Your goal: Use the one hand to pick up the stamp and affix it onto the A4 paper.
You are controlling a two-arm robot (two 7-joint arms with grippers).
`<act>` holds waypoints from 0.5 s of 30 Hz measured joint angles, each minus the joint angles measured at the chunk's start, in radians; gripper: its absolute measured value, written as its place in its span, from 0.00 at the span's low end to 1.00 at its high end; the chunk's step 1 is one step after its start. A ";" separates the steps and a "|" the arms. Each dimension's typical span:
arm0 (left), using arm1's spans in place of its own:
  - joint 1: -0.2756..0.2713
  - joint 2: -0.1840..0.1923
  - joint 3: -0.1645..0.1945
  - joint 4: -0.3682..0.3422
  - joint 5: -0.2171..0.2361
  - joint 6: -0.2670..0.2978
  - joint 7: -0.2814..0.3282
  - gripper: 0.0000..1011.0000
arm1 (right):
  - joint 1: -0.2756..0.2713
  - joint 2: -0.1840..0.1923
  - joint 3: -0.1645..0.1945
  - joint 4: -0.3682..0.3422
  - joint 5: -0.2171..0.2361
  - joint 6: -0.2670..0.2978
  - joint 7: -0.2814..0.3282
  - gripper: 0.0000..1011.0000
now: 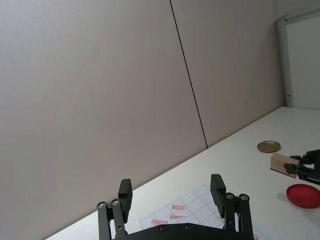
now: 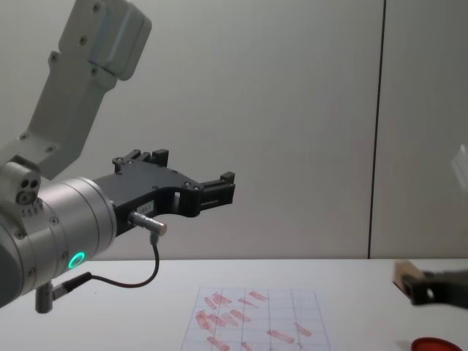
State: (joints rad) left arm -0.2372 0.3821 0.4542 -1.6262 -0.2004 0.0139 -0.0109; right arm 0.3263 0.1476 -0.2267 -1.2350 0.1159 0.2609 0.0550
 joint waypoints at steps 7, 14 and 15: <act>0.000 0.000 0.000 0.000 0.000 0.000 0.000 0.98 | -0.004 -0.013 -0.022 -0.063 -0.007 -0.005 0.045 0.21; 0.000 0.000 0.000 0.000 0.000 0.000 0.000 0.98 | -0.013 -0.031 -0.052 -0.104 -0.017 0.030 0.093 0.21; 0.000 0.000 0.000 0.000 0.000 0.000 0.000 0.98 | -0.014 -0.032 -0.056 -0.107 -0.019 0.035 0.098 0.21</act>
State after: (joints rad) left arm -0.2372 0.3821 0.4543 -1.6262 -0.2004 0.0139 -0.0109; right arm 0.3124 0.1152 -0.2824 -1.3417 0.0972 0.2964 0.1529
